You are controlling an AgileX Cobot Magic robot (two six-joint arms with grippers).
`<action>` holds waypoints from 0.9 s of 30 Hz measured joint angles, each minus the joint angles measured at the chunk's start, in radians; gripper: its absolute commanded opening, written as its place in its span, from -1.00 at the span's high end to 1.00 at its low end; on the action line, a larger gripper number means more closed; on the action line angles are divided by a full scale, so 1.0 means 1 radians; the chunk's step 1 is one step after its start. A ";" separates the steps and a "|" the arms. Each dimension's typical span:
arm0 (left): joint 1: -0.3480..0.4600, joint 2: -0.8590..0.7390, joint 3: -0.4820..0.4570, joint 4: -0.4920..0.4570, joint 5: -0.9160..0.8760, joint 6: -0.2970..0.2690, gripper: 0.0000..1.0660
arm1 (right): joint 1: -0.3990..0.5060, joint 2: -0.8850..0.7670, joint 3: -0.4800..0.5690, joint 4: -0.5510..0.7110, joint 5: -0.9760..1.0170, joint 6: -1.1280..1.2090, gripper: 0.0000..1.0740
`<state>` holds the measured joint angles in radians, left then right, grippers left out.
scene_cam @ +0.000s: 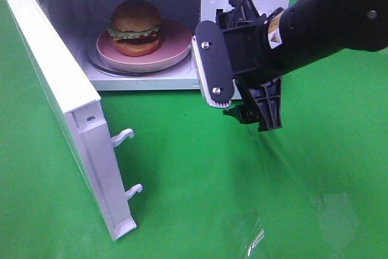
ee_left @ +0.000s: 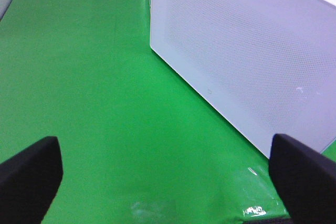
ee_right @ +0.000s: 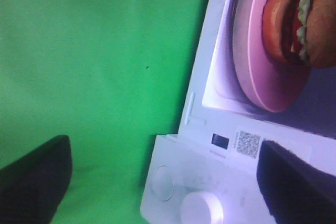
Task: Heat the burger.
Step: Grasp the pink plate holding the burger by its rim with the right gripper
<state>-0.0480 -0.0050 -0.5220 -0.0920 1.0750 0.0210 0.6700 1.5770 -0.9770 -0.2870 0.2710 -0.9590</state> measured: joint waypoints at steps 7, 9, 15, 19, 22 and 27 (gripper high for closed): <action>0.000 0.000 0.000 0.000 0.000 0.000 -0.89 | 0.008 0.126 -0.128 -0.005 -0.002 0.002 -0.69; 0.000 0.000 0.000 0.000 0.000 0.000 -0.89 | 0.008 0.162 -0.166 -0.005 -0.002 0.002 -0.69; 0.000 0.000 0.000 0.000 0.000 0.000 -0.89 | 0.008 0.253 -0.264 -0.006 -0.002 0.006 -0.67; 0.000 0.000 0.000 0.000 0.000 0.000 -0.89 | 0.008 0.321 -0.337 -0.006 -0.002 0.006 -0.66; 0.000 0.000 0.000 0.000 0.000 0.000 -0.89 | 0.008 0.344 -0.361 -0.006 -0.002 0.006 -0.65; 0.000 0.000 0.000 0.000 0.000 0.000 -0.89 | 0.008 0.420 -0.446 -0.006 -0.002 0.006 -0.63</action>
<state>-0.0480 -0.0050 -0.5220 -0.0920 1.0750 0.0210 0.6780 1.9970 -1.4230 -0.2930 0.2690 -0.9530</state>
